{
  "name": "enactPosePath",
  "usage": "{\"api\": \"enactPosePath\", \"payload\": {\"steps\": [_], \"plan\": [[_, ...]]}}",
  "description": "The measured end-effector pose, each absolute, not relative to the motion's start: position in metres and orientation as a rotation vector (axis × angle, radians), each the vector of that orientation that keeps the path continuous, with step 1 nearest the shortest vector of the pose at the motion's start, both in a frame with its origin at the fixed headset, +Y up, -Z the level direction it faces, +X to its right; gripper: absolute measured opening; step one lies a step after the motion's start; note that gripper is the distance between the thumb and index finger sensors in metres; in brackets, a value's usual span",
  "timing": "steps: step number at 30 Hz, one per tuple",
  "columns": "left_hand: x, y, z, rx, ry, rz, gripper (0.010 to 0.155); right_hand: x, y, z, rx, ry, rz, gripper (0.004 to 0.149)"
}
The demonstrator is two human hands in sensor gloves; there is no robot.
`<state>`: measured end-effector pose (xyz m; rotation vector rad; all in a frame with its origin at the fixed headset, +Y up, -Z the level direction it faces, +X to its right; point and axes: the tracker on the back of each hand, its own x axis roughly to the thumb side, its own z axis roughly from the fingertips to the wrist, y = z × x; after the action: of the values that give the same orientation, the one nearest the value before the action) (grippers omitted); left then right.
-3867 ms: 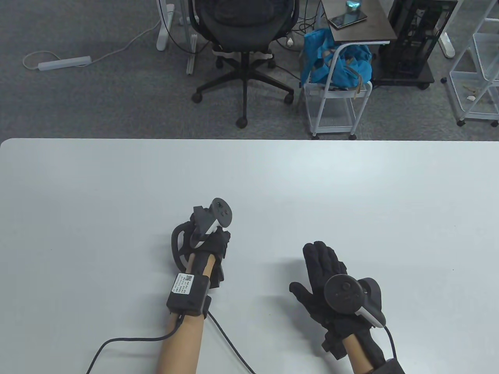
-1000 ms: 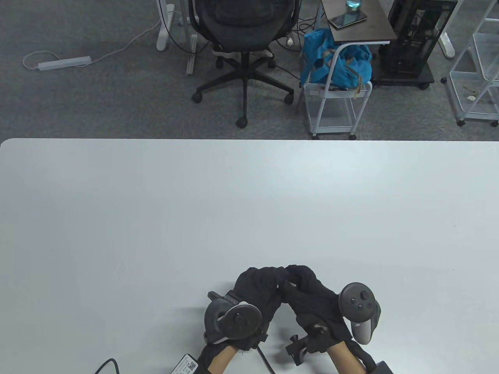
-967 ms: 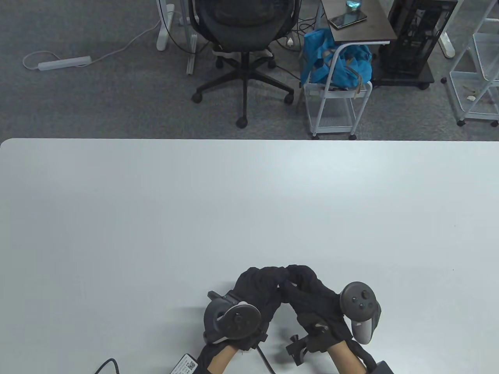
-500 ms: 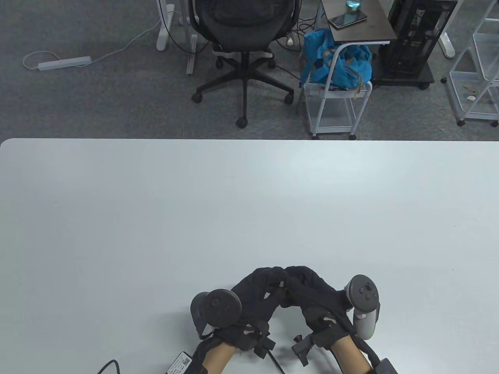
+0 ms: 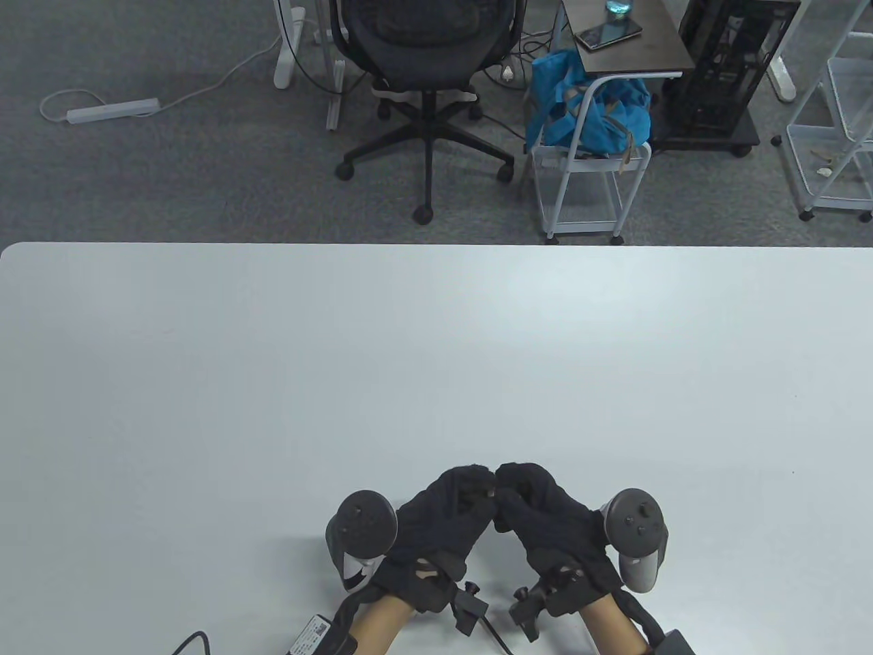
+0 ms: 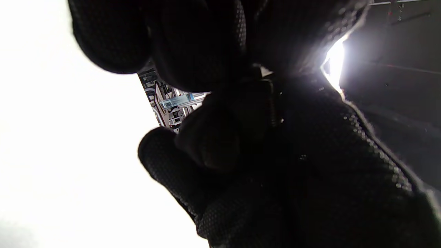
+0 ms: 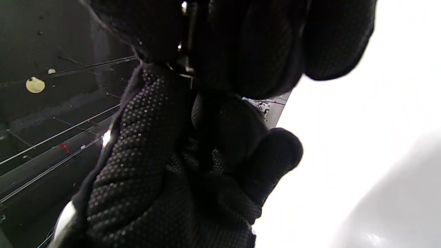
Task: Unscrew nut from screw
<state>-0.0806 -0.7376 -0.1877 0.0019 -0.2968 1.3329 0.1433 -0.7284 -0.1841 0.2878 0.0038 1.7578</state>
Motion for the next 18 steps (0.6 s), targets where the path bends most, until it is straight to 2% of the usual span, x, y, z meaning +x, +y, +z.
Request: {"api": "enactPosePath", "payload": {"steps": [8,14,18], "plan": [[-0.0838,-0.7459,-0.1918,-0.089,-0.245,1.452,0.049,0.1402,-0.7237,-0.1824,0.338,-0.010,1.769,0.046],[-0.0831,-0.7464,-0.1927,-0.101,-0.256,1.457,0.049,0.1428,-0.7313,-0.1831,0.230,-0.012,1.747,0.063],[-0.0807,-0.7467,-0.1919,-0.097,-0.261,1.439,0.048,0.1425,-0.7297,-0.1837,0.246,-0.028,1.851,0.055]]}}
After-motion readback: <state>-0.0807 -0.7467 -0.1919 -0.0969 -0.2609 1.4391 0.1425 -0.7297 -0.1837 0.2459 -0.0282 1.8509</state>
